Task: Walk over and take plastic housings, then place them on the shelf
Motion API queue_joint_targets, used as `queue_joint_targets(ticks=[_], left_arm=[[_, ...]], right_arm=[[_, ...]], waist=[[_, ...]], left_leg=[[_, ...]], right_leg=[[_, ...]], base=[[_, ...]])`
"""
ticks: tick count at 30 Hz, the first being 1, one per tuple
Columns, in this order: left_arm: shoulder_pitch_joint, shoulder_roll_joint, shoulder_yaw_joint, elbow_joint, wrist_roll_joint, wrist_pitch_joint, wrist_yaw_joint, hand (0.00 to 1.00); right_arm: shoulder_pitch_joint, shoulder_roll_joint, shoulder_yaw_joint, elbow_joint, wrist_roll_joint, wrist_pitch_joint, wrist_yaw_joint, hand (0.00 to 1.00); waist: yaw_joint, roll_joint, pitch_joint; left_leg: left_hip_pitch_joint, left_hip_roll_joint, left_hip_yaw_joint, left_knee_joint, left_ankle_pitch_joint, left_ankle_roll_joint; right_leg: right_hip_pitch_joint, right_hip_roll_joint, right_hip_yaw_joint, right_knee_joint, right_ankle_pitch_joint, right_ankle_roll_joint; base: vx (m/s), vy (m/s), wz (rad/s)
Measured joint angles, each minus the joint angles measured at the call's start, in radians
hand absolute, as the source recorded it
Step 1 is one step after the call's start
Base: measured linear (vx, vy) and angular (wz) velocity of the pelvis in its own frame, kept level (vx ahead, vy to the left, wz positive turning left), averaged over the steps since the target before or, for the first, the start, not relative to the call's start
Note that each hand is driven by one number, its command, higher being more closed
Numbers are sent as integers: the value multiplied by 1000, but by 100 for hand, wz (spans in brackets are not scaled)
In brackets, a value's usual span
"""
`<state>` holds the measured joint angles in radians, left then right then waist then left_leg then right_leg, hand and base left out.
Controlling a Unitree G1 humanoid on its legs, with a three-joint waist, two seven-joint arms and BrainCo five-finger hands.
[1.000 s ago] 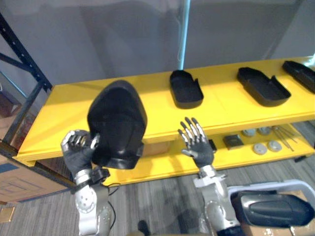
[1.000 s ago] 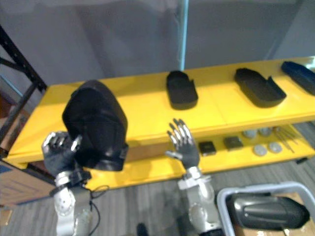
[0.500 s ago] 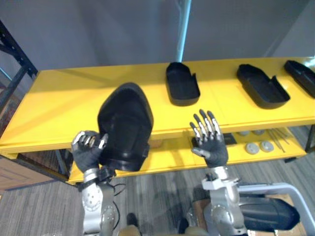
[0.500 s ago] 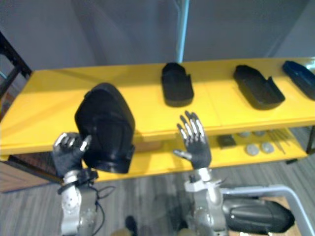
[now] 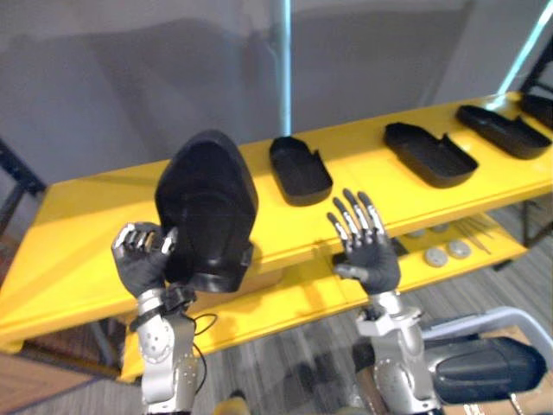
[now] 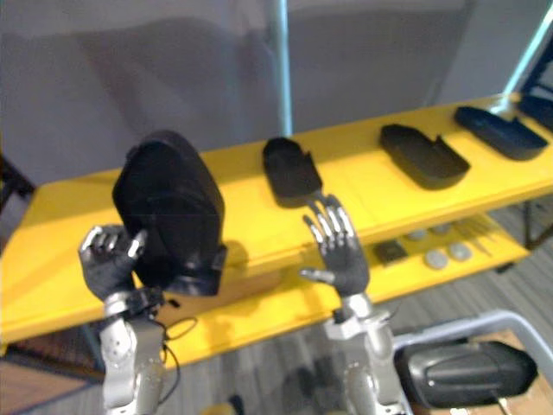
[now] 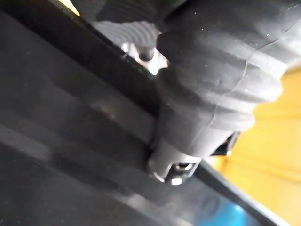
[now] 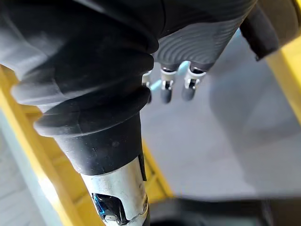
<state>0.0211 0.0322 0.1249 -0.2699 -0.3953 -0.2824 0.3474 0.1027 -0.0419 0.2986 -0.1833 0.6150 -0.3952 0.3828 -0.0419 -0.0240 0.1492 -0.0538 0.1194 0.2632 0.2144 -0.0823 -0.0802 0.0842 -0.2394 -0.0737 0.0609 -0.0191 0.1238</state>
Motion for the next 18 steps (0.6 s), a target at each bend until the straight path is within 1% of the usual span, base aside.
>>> queue_joint_targets(ticks=[1, 2, 3, 4, 5, 7, 8, 10, 12, 13, 14, 16, 17, 18], left_arm=[[-12, 1, 17, -8, 2, 9, 8, 100], [-21, 2, 22, -11, 2, 14, 14, 100], [-44, -3, 28, -14, 0, 29, 32, 100], [-67, 1, 30, -14, -14, 46, 46, 100], [-75, 1, 31, -13, -26, 49, 48, 100], [-137, -1, 37, 36, -117, 55, 95, 100], [-151, -1, 42, 57, -137, 62, 105, 100], [-207, -1, 77, 162, -199, 75, 163, 100], [-250, 1, 110, 249, -228, 79, 204, 100], [-287, 3, 139, 310, -244, 87, 240, 100], [-306, 5, 150, 344, -259, 90, 258, 100], [-372, 21, 181, 476, -276, 91, 327, 100], [-391, 37, 188, 511, -276, 91, 361, 100], [-402, 45, 193, 528, -274, 91, 379, 100]], right_arm=[[-2, 17, 31, 0, -1, 0, -15, 0], [-2, 24, 40, 0, -3, 0, -22, 0], [-5, 34, 50, 4, -9, 0, -40, 0], [-9, 37, 57, 12, -12, 0, -60, 0], [-12, 37, 59, 16, -13, 0, -64, 0], [-30, 34, 59, 51, -34, 8, -85, 0], [-30, 32, 59, 56, -43, 9, -90, 0], [-30, 31, 72, 70, -49, 17, -103, 0], [-30, 29, 84, 74, -49, 30, -103, 0], [-30, 30, 88, 74, -49, 40, -102, 0], [-29, 29, 90, 74, -49, 48, -102, 0], [-23, 28, 109, 74, -47, 73, -102, 0], [-18, 28, 123, 74, -44, 92, -101, 0], [-13, 28, 129, 73, -43, 97, -101, 0]], waist=[[-1, -6, -8], [-1, -9, -11], [-2, -9, -11], [-4, -9, -12], [-5, -9, -12], [-5, 3, -19], [-5, 9, -22], [-12, 27, -34], [-23, 34, -41], [-24, 34, -44], [-26, 34, -44], [-38, 34, -45], [-42, 32, -46], [-43, 32, -48]], left_leg=[[-1, 4, 19, 6, -10, 3], [-2, 2, 22, 4, -10, 3], [-6, -3, 22, 3, -10, 4], [-11, -6, 22, 1, -10, 4], [-13, -7, 22, 0, -10, 4], [-14, -2, 22, -15, -8, 2], [-14, 1, 22, -18, -7, 0], [16, 7, 28, -56, 9, -13], [39, 10, 38, -87, 24, -18], [51, 10, 50, -106, 33, -24], [54, 11, 53, -112, 37, -25], [61, 11, 61, -138, 53, -28], [70, 11, 69, -157, 65, -30], [73, 12, 72, -166, 69, -30]], right_leg=[[0, 2, -48, -28, 35, 1], [0, 1, -66, -41, 48, 5], [-1, 0, -82, -62, 69, 9], [-4, -1, -99, -72, 75, 15], [-5, -2, -104, -75, 75, 15], [-8, 6, -118, -89, 79, 21], [-8, 10, -118, -90, 79, 22], [-1, 21, -119, -92, 80, 22], [6, 28, -118, -98, 80, 22], [5, 30, -116, -105, 80, 23], [5, 31, -116, -108, 80, 23], [-1, 35, -116, -112, 80, 23], [-9, 38, -112, -112, 80, 23], [-12, 39, -110, -112, 80, 23]], base=[[116, 71, -65], [91, 50, -39], [70, 32, -18], [56, 21, -10], [34, -9, -3], [14, -39, -4], [-1, -50, -9], [-9, -57, -12], [-36, -65, -17], [-54, -63, -24], [-59, -48, -20], [-78, -42, -14], [-76, -33, -15], [-58, -26, -13]])
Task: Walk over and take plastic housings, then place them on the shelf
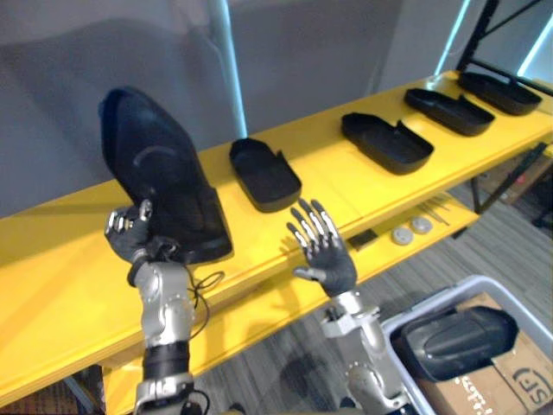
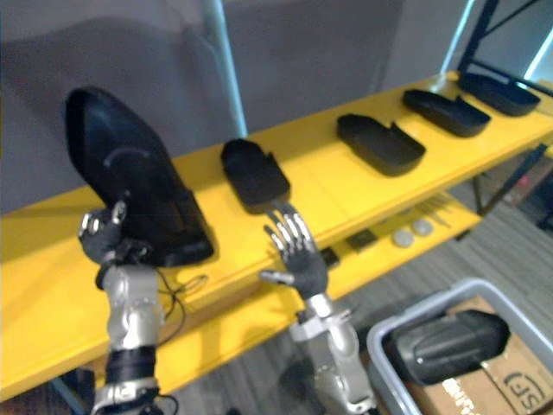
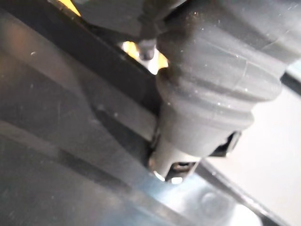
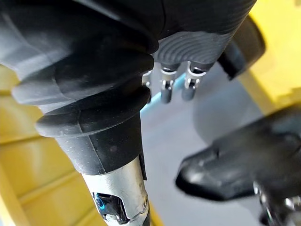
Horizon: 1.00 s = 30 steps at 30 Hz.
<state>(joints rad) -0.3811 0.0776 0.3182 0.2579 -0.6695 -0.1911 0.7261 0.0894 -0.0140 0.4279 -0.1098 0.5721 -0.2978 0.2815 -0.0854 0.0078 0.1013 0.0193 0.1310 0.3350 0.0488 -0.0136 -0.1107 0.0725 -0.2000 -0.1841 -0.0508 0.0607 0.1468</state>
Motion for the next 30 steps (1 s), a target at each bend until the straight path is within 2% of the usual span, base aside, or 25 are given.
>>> queue_joint_targets(ticks=[3, 7, 10, 11, 13, 14, 16, 17, 19, 23, 28, 30], left_arm=[[-45, 37, 38, 81, 1, 7, 63, 100], [-96, 81, 64, 161, 23, 55, 121, 100], [-131, 136, 68, 228, 87, 125, 146, 100], [-135, 144, 69, 237, 96, 135, 148, 100], [-168, 190, 76, 290, 141, 193, 155, 100], [-179, 202, 74, 311, 150, 206, 154, 100], [-224, 245, 74, 387, 171, 265, 151, 100], [-232, 254, 74, 398, 174, 273, 150, 100], [-253, 284, 78, 451, 196, 317, 113, 100], [-277, 317, 87, 521, 216, 370, 47, 100], [-323, 342, 94, 592, 196, 374, 9, 100], [-329, 362, 98, 594, 152, 373, 8, 100]], right_arm=[[26, 0, 31, -3, 3, 22, 0, 0], [41, 0, 56, -8, 3, 45, -2, 0], [58, -4, 74, -38, 3, 67, -9, 0], [58, -6, 77, -40, 3, 67, -12, 0], [59, -19, 85, -43, 3, 71, -23, 0], [58, -27, 86, -44, 4, 73, -24, 0], [58, -59, 85, -63, 4, 79, -33, 0], [58, -64, 85, -69, 4, 79, -39, 0], [58, -82, 85, -79, 6, 79, -44, 0], [55, -104, 85, -80, 36, 79, -44, 0], [45, -111, 85, -84, 66, 80, -45, 0], [40, -112, 87, -97, 80, 80, -45, 0]], waist=[[-12, 0, -3], [-14, -3, -5], [-17, -5, -6], [-17, -5, -6], [-24, -5, -6], [-25, -5, -6], [-33, -5, -6], [-34, -5, -6], [-38, -4, -5], [-39, 3, -1], [-43, 6, 45], [-43, 4, 72]], left_leg=[[16, 0, 5, -26, 15, -4], [16, -1, 4, -28, 18, -4], [14, -3, 2, -29, 18, -4], [15, -3, 1, -28, 18, -3], [12, -4, -1, -28, 18, -3], [11, -4, -4, -27, 18, -3], [-1, -4, -21, -20, 18, -3], [-6, -4, -23, -19, 18, -3], [-12, -4, -23, -18, 18, -3], [-15, -4, -57, -17, 18, -4], [-20, -3, -61, -10, 18, -4], [-21, -4, -57, -10, 17, -4]], right_leg=[[0, 5, 6, 0, 0, 0], [-2, 6, 6, 0, 0, 0], [-3, 5, 6, -2, 0, 0], [-3, 5, 7, -3, 0, 0], [-3, 5, 6, -9, 0, 0], [-3, 5, 7, -11, 0, 1], [-7, 4, 5, -13, 0, 1], [-12, 4, 6, -13, 1, 2], [-19, 4, 11, -13, 2, 4], [-30, 4, 24, -10, 2, 4], [-41, 4, 31, 6, 0, 2], [-51, 4, 43, 11, -2, -2]], base=[[-41, -21, -8], [0, 0, 0], [0, 0, 0], [0, 0, 0], [0, 0, 0], [0, 0, 0], [-14, -6, 4], [0, 0, 0], [-4, -1, -2], [-4, -4, -7], [-42, 5, -2], [-66, 8, -11]])
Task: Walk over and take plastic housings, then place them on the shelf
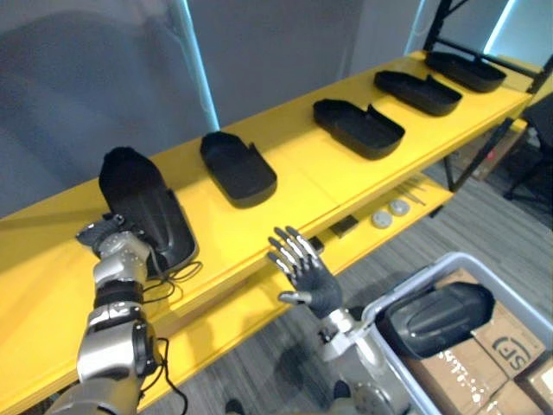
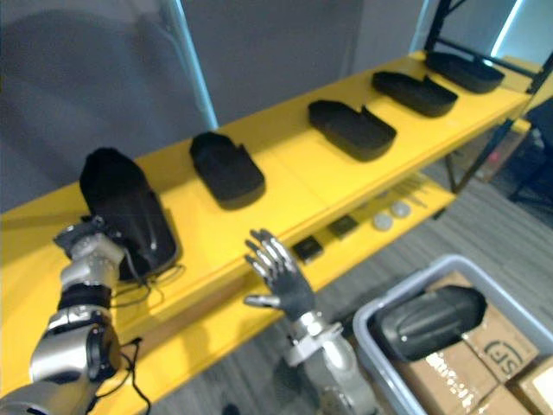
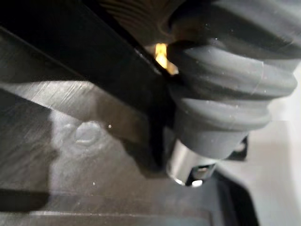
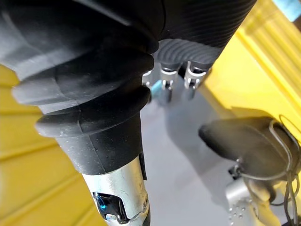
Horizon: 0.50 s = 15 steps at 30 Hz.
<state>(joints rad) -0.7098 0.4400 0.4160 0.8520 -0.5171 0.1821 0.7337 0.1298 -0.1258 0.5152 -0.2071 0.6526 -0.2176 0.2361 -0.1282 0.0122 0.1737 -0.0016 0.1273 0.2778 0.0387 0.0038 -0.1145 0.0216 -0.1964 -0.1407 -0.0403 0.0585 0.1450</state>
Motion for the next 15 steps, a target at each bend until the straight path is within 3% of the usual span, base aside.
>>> queue_joint_targets(ticks=[3, 4, 15], left_arm=[[0, 22, 2, 37, -53, -5, 1, 100], [0, 24, 2, 37, -67, -8, 1, 0], [-46, 47, 3, 80, -136, -92, 1, 0]], right_arm=[[1, -4, 10, -11, 1, 0, -8, 0], [0, -6, 13, -13, 1, 0, -16, 0], [-7, -28, 17, -18, 2, -3, -21, 0]], waist=[[-5, 1, 3], [-6, 1, 3], [-26, 9, 51]], left_leg=[[-2, 0, 3, 0, 0, 0], [-2, 0, 3, 0, 0, 0], [-3, -3, 4, 3, 0, 0]], right_leg=[[-11, 0, 5, 13, 3, 5], [-13, 0, 5, 15, 3, 5], [-23, -6, 11, 36, -2, 6]], base=[[-21, 3, -5], [0, 0, 0], [-11, 1, 0]])
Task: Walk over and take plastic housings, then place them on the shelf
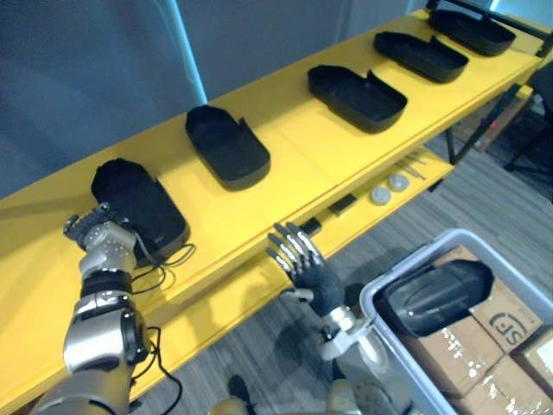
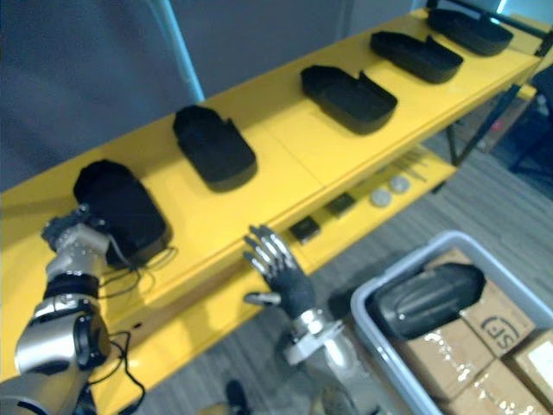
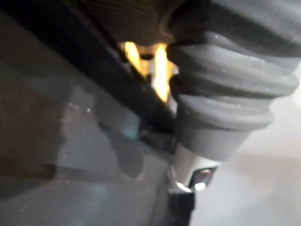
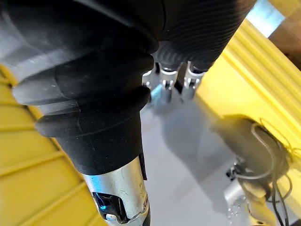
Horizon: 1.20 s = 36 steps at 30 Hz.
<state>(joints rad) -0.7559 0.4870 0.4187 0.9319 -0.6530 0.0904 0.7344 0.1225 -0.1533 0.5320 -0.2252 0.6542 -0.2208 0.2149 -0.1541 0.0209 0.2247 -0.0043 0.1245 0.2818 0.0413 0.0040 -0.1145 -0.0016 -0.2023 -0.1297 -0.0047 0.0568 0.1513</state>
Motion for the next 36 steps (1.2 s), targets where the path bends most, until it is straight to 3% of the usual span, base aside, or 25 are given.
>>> queue_joint_targets(ticks=[7, 11, 13, 18, 23, 27, 29, 30, 32, 35, 36], left_arm=[[-19, 4, 0, 0, 12, -96, 26, 0], [-117, 49, -2, -18, 198, -128, 119, 0], [-150, 74, -7, -54, 263, -135, 130, 0], [-190, 101, -35, -88, 349, -157, 127, 0], [-170, 101, -42, -96, 348, -242, 88, 0], [61, 75, -48, -302, 360, -360, 12, 0], [248, 29, -42, -482, 456, -419, 5, 0], [272, 20, -40, -505, 468, -424, 5, 0], [446, -71, -25, -689, 526, -449, 5, 0], [676, -201, 3, -848, 544, -447, 4, 0], [710, -227, 4, -866, 543, -441, 2, 0]], right_arm=[[10, -1, 0, 0, 1, -7, 5, 0], [23, -1, 1, 0, 1, -23, 29, 0], [29, 0, 0, 0, 1, -37, 44, 0], [29, 0, 2, 1, -1, -83, 72, 0], [15, -2, 6, 1, -41, -98, 88, 0], [-18, -8, 27, 1, -94, -83, 88, 0], [-15, -15, 0, 1, -140, -81, 86, 0], [-15, -15, -3, 1, -144, -81, 85, 0], [-17, -22, -51, 2, -195, -83, 55, 0], [-70, -32, -100, 46, -243, -90, 5, 0], [-86, -33, -112, 58, -251, -91, -8, 0]], waist=[[-5, 0, 0], [-15, 0, 0], [-21, 0, 0], [-19, 0, -1], [4, 0, -5], [17, -2, -36], [48, -4, -72], [52, -4, -75], [87, -7, -101], [143, -19, -151], [145, -21, -152]], left_leg=[[1, 0, 1, -1, 0, 0], [4, 0, 3, -2, 0, 0], [4, 0, 3, -3, 0, 0], [24, 2, 2, -10, 0, 0], [32, 3, 0, -18, 1, -1], [38, 2, -21, -34, 4, -5], [38, 3, -36, -42, 5, -7], [38, 3, -40, -42, 5, -7], [41, -1, -80, -50, 7, -7], [40, -6, -105, -72, 16, -7], [41, -8, -120, -78, 23, -6]], right_leg=[[1, 0, 1, 0, 0, 0], [4, 0, 2, -1, 0, 0], [5, 0, 2, -3, 1, 1], [31, 4, -1, -18, 3, 2], [45, 8, -6, -34, 8, 4], [73, 11, -35, -57, 13, 6], [80, 14, -62, -57, 13, 6], [83, 14, -65, -57, 13, 6], [110, 13, -116, -57, 13, 5], [115, 12, -148, -54, 10, 2], [125, 11, -165, -52, 8, -1]], base=[[0, 0, 0], [0, 0, 0], [0, 0, 0], [0, 0, 0], [0, -1, 1], [26, -9, 14], [46, -16, 26], [33, -3, 31], [17, 1, 45], [4, 4, 27], [-40, -16, 54]])
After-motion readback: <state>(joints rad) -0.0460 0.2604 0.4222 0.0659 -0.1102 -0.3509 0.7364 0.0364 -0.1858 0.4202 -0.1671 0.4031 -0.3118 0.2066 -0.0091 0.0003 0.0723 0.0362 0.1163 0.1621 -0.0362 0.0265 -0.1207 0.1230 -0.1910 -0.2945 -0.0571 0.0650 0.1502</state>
